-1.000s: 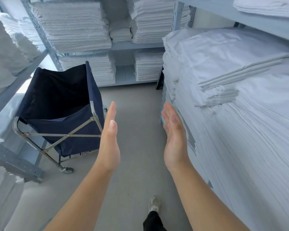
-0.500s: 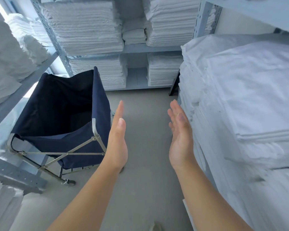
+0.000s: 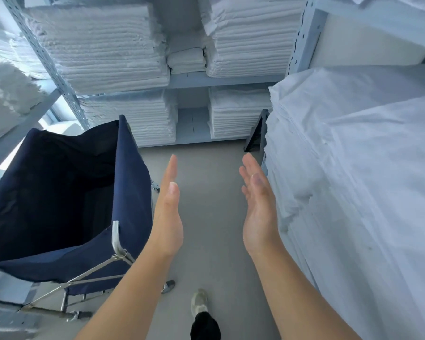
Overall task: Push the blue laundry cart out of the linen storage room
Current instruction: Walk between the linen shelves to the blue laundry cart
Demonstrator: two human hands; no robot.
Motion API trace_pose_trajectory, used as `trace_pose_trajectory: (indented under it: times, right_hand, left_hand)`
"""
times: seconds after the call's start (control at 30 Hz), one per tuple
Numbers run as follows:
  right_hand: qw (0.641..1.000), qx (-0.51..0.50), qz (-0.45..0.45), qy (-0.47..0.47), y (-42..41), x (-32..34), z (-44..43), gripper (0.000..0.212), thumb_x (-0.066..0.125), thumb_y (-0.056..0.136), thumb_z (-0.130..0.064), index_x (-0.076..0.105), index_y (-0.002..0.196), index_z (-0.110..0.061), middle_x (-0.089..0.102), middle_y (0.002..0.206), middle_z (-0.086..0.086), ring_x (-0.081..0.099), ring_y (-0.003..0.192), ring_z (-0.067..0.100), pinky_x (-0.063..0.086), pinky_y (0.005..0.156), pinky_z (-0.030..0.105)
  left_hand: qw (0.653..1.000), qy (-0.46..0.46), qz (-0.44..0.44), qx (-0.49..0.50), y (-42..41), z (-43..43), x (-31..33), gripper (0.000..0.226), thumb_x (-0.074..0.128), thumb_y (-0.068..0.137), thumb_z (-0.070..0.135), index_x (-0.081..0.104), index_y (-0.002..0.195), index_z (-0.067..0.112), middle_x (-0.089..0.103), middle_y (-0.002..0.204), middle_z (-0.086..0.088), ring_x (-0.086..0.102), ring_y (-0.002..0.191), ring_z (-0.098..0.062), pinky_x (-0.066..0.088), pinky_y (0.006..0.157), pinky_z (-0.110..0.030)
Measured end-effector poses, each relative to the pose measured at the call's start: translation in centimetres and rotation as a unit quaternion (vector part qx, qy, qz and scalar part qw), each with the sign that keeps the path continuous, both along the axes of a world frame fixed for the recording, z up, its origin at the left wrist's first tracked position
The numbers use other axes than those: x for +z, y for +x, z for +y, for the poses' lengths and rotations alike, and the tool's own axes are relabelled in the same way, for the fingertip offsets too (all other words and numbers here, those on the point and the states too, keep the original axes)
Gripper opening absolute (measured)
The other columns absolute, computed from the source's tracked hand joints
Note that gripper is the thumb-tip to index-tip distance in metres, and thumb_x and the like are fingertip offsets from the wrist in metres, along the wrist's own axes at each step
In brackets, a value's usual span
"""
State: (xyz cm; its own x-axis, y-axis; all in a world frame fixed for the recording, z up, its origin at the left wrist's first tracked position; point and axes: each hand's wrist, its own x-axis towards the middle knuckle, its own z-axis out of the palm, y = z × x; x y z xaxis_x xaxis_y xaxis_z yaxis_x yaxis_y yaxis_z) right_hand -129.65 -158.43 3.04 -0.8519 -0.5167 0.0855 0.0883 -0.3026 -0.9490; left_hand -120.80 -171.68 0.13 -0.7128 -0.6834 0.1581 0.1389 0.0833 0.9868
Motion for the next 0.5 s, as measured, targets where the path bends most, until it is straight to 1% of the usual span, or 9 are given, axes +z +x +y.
trace_pose_trajectory:
  times: [0.1,0.2,0.27,0.33,0.37,0.43,0.5]
  right_hand:
    - [1.0,-0.005,0.004,0.001,-3.4,0.2,-3.9,0.065,0.055,0.072,-0.078,0.054,0.131,-0.053,0.056,0.129,-0.045,0.044,0.137,-0.01,0.028,0.116,0.025]
    - [1.0,-0.007,0.005,0.004,-6.8,0.4,-8.2,0.065,0.055,0.072,-0.078,0.054,0.132,-0.052,0.055,0.132,-0.043,0.043,0.138,-0.008,0.027,0.119,0.03]
    - [1.0,-0.007,0.003,0.006,-8.7,0.6,-10.8,0.06,0.054,0.074,-0.075,0.055,0.131,-0.054,0.055,0.134,-0.041,0.044,0.139,-0.007,0.025,0.121,0.034]
    - [1.0,-0.008,0.017,0.014,-10.4,1.0,-13.5,0.055,0.054,0.076,-0.075,0.056,0.128,-0.057,0.055,0.135,-0.041,0.044,0.138,-0.007,0.024,0.122,0.037]
    - [0.999,-0.009,0.025,0.017,-11.3,1.2,-14.8,0.053,0.054,0.076,-0.076,0.057,0.126,-0.06,0.054,0.136,-0.041,0.043,0.138,-0.007,0.023,0.122,0.038]
    - [0.999,-0.007,0.029,0.015,-13.0,1.4,-17.2,0.052,0.055,0.074,-0.081,0.057,0.123,-0.063,0.053,0.14,-0.038,0.043,0.139,-0.007,0.024,0.122,0.037]
    - [0.999,-0.006,0.029,0.011,-14.5,1.5,-19.2,0.051,0.056,0.073,-0.082,0.057,0.121,-0.064,0.051,0.143,-0.035,0.043,0.139,-0.007,0.025,0.121,0.034]
  left_hand:
    - [1.0,-0.011,0.011,-0.008,-3.6,-3.7,0.0,0.048,0.034,0.1,0.065,0.032,0.148,0.06,0.03,0.155,0.041,0.021,0.148,0.013,0.014,0.123,-0.036]
    - [1.0,-0.008,0.012,-0.01,-7.3,-7.6,0.5,0.046,0.032,0.1,0.06,0.032,0.146,0.061,0.029,0.156,0.04,0.021,0.149,0.011,0.013,0.126,-0.039]
    - [1.0,-0.001,0.013,-0.016,-9.1,-10.0,1.1,0.045,0.032,0.099,0.064,0.033,0.143,0.064,0.028,0.157,0.04,0.02,0.15,0.01,0.013,0.127,-0.04]
    - [0.999,-0.006,0.023,-0.022,-10.7,-12.6,1.6,0.047,0.034,0.093,0.075,0.033,0.139,0.067,0.027,0.157,0.04,0.019,0.151,0.008,0.013,0.128,-0.039]
    - [0.999,-0.008,0.027,-0.023,-11.5,-14.0,1.9,0.048,0.034,0.091,0.077,0.034,0.138,0.067,0.027,0.155,0.042,0.019,0.151,0.008,0.013,0.128,-0.039]
    - [0.999,0.001,0.023,-0.024,-13.1,-16.5,2.1,0.047,0.033,0.091,0.072,0.033,0.137,0.063,0.029,0.153,0.042,0.02,0.15,0.009,0.013,0.129,-0.04]
    - [1.0,0.003,0.019,-0.022,-14.6,-18.5,2.1,0.048,0.031,0.091,0.068,0.031,0.139,0.059,0.028,0.155,0.038,0.02,0.15,0.009,0.013,0.129,-0.04]
